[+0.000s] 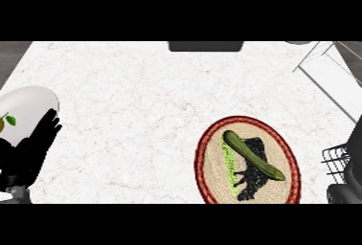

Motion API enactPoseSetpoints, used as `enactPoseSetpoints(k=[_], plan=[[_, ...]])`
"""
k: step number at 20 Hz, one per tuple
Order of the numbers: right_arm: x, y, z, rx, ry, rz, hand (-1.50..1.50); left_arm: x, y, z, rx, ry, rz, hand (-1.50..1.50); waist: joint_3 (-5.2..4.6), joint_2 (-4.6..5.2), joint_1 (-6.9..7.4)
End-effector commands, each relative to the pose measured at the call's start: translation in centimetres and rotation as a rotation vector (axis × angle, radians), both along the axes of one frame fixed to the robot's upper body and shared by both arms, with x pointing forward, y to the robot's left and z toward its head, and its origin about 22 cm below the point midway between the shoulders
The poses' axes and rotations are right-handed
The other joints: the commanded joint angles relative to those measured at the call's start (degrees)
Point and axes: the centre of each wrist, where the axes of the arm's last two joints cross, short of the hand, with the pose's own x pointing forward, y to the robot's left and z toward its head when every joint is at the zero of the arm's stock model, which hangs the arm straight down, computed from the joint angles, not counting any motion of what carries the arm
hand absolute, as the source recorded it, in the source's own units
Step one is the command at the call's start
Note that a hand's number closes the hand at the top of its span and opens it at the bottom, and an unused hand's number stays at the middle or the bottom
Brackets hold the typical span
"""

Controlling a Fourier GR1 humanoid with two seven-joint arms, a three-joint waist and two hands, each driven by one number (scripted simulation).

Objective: Pick the croissant from the placemat and place it in the tiered shelf

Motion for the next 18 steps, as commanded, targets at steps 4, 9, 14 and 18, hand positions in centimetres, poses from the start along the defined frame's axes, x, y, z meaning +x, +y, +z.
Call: enactPoseSetpoints(k=[4,9,14,18], plan=[[0.2,-2.9,4.7,-0.007,0.131,-0.149,1.5,-0.7,1.3,-1.0,0.0,0.008,0.029,0.0,-0.04,0.03,-0.12],[2.3,-5.9,4.8,0.01,0.113,-0.163,1.5,-0.1,0.7,-0.1,0.011,0.003,0.02,0.0,0.03,0.2,0.29],[2.3,-8.4,5.3,-0.048,0.175,-0.241,1.5,-0.5,-0.7,-0.5,0.004,-0.023,-0.001,0.0,0.03,0.1,0.04],[4.1,-9.5,3.5,-0.061,0.215,-0.276,1.5,-0.9,1.0,0.0,0.001,-0.021,-0.012,0.0,0.03,0.17,0.43]])
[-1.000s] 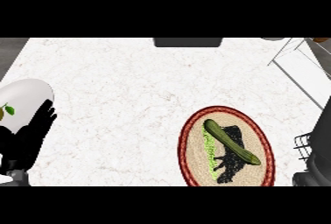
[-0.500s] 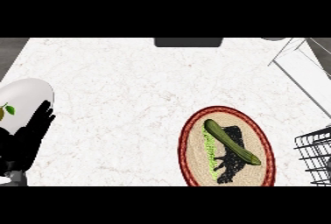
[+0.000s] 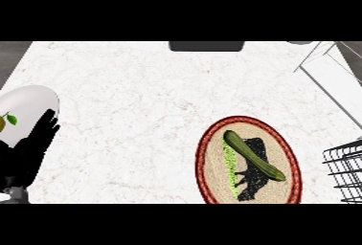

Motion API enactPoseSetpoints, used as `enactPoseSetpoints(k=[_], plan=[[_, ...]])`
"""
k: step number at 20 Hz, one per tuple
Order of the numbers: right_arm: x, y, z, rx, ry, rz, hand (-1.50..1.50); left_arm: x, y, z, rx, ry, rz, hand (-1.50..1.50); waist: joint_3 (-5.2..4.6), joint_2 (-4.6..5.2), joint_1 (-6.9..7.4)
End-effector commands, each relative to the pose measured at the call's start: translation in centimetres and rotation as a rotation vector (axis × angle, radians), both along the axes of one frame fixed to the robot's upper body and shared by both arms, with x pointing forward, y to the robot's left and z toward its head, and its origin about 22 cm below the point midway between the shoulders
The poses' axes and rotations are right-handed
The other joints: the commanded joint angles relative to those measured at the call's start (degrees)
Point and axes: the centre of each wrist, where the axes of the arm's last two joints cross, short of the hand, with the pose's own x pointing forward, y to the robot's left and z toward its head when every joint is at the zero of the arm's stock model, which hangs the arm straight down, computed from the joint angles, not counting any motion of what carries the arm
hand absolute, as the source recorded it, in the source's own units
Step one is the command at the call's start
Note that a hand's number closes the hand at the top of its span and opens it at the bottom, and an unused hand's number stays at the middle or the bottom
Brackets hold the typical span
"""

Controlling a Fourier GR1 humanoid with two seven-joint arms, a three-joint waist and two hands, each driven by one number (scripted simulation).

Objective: Pick the croissant from the placemat and place it in the tiered shelf

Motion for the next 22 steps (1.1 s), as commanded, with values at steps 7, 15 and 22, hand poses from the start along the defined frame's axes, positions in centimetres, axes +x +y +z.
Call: enactPoseSetpoints(k=[7,15,22], plan=[[2.2,-5.8,-2.3,0.048,-0.032,-0.063,1.5,-1.1,0.1,0.0,0.011,0.003,0.0,0.0,0.03,0.1,0.54],[1.9,-10.2,-5.0,0.11,-0.105,-0.164,1.5,0.9,-0.4,0.0,0.01,-0.006,0.007,0.0,0.03,0.14,0.12],[1.6,-13.7,-9.7,0.075,0.05,-0.145,-1.5,0.6,-0.4,-0.2,0.006,0.003,0.007,0.0,0.03,0.04,-0.01]])
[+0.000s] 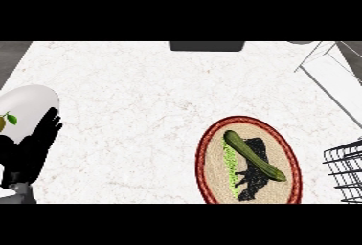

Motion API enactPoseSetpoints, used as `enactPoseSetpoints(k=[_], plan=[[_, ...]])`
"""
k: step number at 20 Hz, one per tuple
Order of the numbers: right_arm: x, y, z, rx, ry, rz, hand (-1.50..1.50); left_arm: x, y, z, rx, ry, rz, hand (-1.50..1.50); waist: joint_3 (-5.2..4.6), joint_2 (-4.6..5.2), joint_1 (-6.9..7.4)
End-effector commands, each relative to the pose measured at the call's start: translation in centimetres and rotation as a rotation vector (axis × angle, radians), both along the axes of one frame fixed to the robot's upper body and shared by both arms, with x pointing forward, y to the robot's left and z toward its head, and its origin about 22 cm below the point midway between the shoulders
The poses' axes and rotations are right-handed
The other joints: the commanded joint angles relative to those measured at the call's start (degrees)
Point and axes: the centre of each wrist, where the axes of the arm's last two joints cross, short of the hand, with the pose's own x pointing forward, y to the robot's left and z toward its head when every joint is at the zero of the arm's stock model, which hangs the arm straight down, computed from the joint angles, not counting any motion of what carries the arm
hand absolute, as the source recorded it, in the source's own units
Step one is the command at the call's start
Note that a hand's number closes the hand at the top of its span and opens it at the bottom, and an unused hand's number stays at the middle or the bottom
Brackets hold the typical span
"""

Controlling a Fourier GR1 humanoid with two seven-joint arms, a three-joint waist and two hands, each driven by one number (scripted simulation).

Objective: Pick the croissant from the placemat and place it in the tiered shelf

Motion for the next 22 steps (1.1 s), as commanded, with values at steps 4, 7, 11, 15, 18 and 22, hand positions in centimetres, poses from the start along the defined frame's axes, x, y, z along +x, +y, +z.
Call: enactPoseSetpoints(k=[4,7,11,15,18,22], plan=[[0.2,-0.8,-0.9,-0.011,-0.055,0.044,-1.5,0.3,0.7,0.6,0.016,0.001,-0.005,0.0,0.0,-0.05,0.08],[-0.3,-1.0,-0.3,0.012,-0.136,0.057,-1.5,-0.7,-0.3,-0.2,-0.005,0.0,-0.01,0.0,0.0,-0.12,0.08],[-0.9,-2.0,1.7,0.09,-0.282,0.06,-1.5,-0.3,0.1,-1.0,0.014,0.003,-0.011,0.0,-0.01,0.04,0.1],[-2.2,-1.8,1.7,0.166,-0.408,0.108,-1.5,-0.4,-0.1,0.7,-0.009,0.006,0.015,0.0,0.03,-0.51,-0.67],[-3.4,-1.9,3.4,0.192,-0.501,0.136,-1.5,-1.0,0.2,0.7,-0.019,0.014,-0.009,0.0,0.01,-0.51,-0.56],[-6.1,-0.8,5.0,0.143,-0.618,0.139,-1.5,-1.8,0.3,-1.4,-0.007,0.015,0.012,0.0,-0.06,-0.53,-1.28]])
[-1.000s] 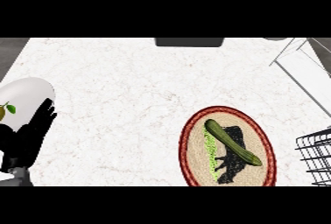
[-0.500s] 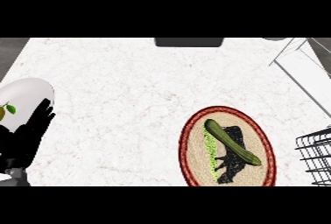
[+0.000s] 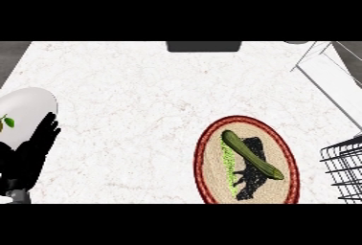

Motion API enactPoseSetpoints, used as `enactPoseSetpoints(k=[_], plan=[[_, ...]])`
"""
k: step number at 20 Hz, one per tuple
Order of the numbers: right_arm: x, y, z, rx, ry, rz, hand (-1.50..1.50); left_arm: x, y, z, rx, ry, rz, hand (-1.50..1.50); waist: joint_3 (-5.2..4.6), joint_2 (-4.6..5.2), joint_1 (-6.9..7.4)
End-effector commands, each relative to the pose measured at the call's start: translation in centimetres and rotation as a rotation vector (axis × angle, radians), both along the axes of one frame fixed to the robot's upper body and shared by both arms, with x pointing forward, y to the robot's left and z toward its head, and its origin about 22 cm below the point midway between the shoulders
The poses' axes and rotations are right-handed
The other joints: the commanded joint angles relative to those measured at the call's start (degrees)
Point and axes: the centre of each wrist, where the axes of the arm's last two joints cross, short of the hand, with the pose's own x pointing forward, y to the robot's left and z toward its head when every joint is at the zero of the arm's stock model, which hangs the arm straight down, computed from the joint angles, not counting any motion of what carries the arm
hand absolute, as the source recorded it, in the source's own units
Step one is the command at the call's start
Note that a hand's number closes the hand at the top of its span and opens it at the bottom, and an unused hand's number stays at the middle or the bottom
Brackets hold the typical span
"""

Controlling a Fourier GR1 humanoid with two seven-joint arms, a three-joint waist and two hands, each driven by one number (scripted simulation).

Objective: Pick the croissant from the placemat and place it in the tiered shelf

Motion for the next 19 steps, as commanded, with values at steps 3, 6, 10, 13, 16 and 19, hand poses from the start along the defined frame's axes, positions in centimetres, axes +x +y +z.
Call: enactPoseSetpoints(k=[3,6,10,13,16,19], plan=[[-6.5,1.3,4.0,-0.018,-0.116,0.015,-1.5,-0.7,0.6,0.3,0.022,0.008,0.027,0.0,-0.06,-0.72,-1.67],[-10.5,1.4,5.5,-0.031,-0.141,-0.044,-1.5,-0.4,1.1,-1.0,0.004,0.006,0.05,0.0,-0.08,-0.49,-2.02],[-16.4,3.0,8.0,-0.029,-0.127,-0.167,-1.5,-1.1,1.6,-0.7,0.009,0.004,0.052,0.0,-0.1,-0.86,-2.74],[-20.2,3.0,8.6,-0.016,-0.061,-0.156,-1.5,-2.4,2.9,0.0,0.011,0.02,0.063,0.0,-0.07,-1.49,-3.44],[-23.5,3.3,8.6,-0.01,-0.066,-0.134,-1.5,-2.4,2.4,-0.6,0.01,0.016,0.066,0.0,-0.1,-1.73,-4.4],[-26.8,3.7,9.0,-0.058,-0.071,-0.128,-1.5,-1.9,2.0,-0.2,0.025,0.023,0.092,0.0,-0.09,-1.87,-5.12]])
